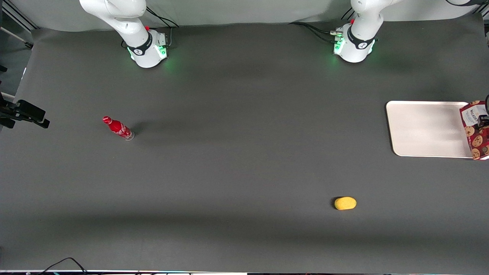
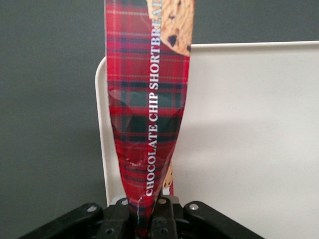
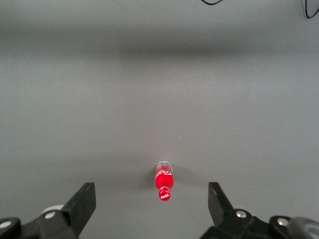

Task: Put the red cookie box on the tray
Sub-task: 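Lower the box onto the tray's edge with the left gripper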

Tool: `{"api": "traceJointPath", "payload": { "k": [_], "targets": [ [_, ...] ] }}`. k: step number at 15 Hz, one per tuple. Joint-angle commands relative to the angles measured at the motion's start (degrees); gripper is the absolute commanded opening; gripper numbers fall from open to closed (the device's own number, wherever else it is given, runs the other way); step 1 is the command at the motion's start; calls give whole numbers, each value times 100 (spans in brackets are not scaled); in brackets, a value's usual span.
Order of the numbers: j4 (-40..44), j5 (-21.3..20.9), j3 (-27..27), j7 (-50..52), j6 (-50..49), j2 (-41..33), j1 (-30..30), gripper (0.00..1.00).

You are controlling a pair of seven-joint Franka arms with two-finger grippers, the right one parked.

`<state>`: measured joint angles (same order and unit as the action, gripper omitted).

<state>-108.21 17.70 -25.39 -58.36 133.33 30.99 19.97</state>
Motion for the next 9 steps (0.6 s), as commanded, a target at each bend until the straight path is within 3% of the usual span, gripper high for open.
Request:
{"api": "traceJointPath", "payload": {
  "k": [1, 9],
  "targets": [
    [46, 225, -45, -150, -8, 127, 42, 0],
    [-24, 225, -168, -167, -52, 153, 69, 0]
  ]
}}
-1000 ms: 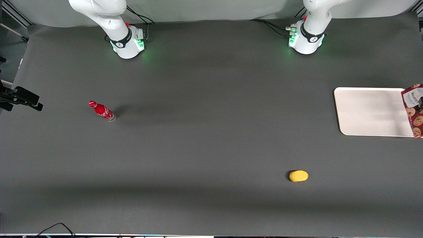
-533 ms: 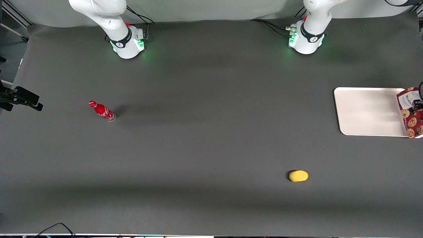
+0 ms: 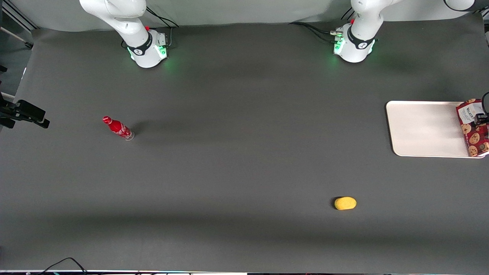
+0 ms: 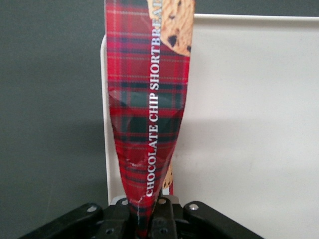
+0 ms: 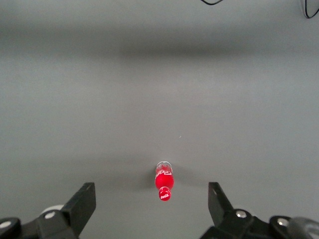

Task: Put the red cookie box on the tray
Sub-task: 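Lower the box onto the tray's edge with the left gripper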

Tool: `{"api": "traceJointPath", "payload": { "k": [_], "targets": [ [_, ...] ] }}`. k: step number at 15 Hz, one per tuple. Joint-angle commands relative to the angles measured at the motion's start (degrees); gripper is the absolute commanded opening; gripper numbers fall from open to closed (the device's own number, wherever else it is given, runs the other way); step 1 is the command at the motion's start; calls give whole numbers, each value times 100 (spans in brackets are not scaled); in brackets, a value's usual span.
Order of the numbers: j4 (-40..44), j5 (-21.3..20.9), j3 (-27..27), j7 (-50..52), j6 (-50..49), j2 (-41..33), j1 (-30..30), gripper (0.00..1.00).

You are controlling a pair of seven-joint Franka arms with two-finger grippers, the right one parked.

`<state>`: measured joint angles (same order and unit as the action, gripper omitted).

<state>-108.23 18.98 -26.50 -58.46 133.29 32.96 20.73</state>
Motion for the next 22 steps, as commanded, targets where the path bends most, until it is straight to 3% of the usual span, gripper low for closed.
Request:
{"api": "traceJointPath", "payload": {
  "k": [1, 4, 5, 6, 7, 8, 9, 13, 19, 22],
  "targets": [
    [-32, 106, -57, -157, -48, -44, -8, 0],
    [-32, 98, -57, -148, -40, -35, -8, 0],
    [-32, 106, -57, -131, -14, -27, -8, 14],
    [-32, 106, -57, -130, -5, -18, -8, 42],
    [-32, 106, -48, -130, -4, -27, -8, 59],
    [-32, 106, -57, -122, -4, -35, -16, 88],
    [-32, 106, -48, -87, -13, -88, -17, 100],
    [-6, -95, -40, 537, -249, -605, -87, 100],
    [512, -263, 48, 1143, -1584, -1598, -349, 100],
    [636, -779, 66, 2484, -2130, -2248, -841, 100]
  ]
}}
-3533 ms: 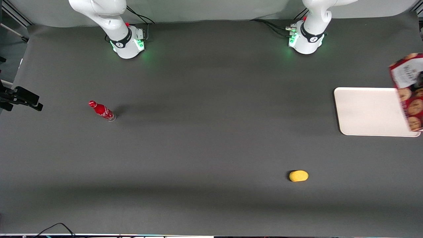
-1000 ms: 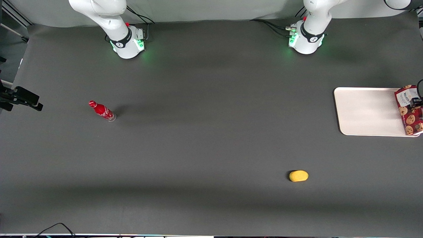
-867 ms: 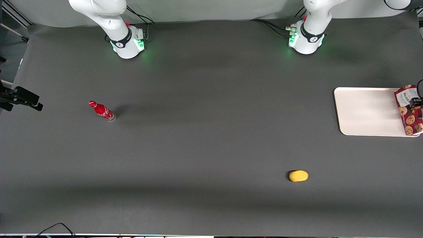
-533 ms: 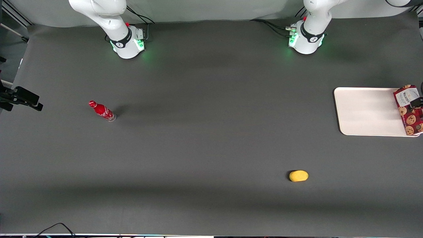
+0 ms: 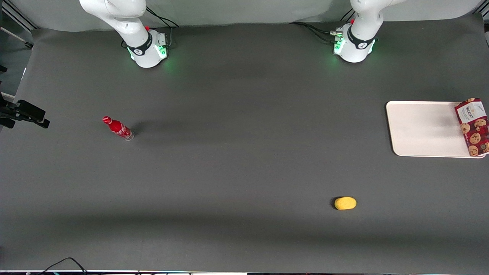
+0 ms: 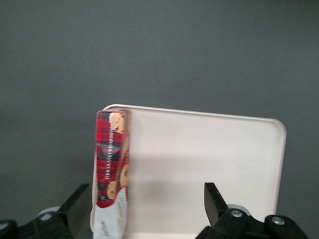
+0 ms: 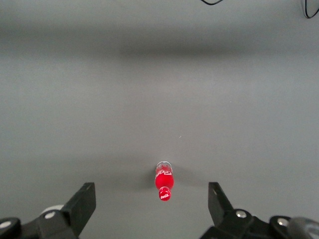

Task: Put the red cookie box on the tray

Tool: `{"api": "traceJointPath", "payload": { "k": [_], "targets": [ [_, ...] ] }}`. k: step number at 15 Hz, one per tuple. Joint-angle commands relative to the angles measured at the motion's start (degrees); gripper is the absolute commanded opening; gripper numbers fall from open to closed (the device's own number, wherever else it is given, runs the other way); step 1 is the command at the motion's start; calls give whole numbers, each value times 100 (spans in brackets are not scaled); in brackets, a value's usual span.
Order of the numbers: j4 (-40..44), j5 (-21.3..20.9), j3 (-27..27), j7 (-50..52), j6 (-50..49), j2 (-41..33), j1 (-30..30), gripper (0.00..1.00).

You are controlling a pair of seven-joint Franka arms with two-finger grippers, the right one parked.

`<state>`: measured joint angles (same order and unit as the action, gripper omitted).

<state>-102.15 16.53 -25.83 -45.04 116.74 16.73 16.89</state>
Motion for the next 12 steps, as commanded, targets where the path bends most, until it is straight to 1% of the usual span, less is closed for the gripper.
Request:
{"api": "traceJointPath", "payload": {
  "k": [1, 3, 4, 5, 7, 9, 11, 12],
  "targets": [
    [177, -772, 156, 1503, -781, -766, -571, 100],
    [650, -1124, 612, 2372, -1571, -890, -721, 100],
    [879, -1404, 841, 2960, -1940, -917, -818, 100],
    [1020, -1546, 1148, 3523, -2223, -978, -853, 100],
    [1040, -1557, 1754, 4316, -2348, -1206, -924, 100],
    [1031, -1557, 2404, 4844, -2349, -1364, -1012, 100],
    [1031, -1548, 2906, 5240, -2305, -1470, -1047, 100],
    [1031, -1565, 3065, 5329, -2296, -1514, -1117, 100]
  ]
}}
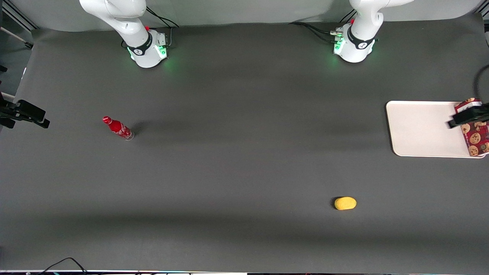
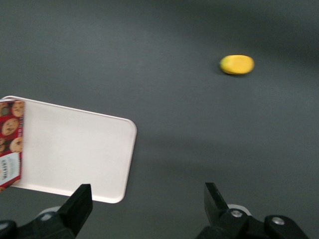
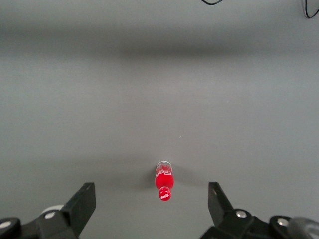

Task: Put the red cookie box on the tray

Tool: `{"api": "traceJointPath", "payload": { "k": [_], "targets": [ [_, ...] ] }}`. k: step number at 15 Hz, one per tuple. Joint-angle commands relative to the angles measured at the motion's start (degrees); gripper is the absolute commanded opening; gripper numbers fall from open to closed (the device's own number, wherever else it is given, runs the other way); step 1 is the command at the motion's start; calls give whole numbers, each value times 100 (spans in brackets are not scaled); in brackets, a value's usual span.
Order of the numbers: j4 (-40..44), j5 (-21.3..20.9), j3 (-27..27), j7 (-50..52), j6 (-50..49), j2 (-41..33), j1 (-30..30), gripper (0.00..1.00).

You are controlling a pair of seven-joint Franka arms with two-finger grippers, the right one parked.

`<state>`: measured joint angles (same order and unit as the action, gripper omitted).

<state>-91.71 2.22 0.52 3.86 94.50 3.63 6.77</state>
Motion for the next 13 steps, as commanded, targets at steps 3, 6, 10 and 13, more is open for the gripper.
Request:
{"api": "traceJointPath", "payload": {
  "k": [3, 6, 10, 13],
  "targets": [
    [-31, -238, 834, 484, -63, -354, -149, 100],
    [-48, -292, 844, 397, -151, -460, -149, 100],
    [-84, -494, 844, 265, -361, -627, -176, 100],
    [-84, -494, 818, 247, -388, -645, -176, 100]
  ]
}}
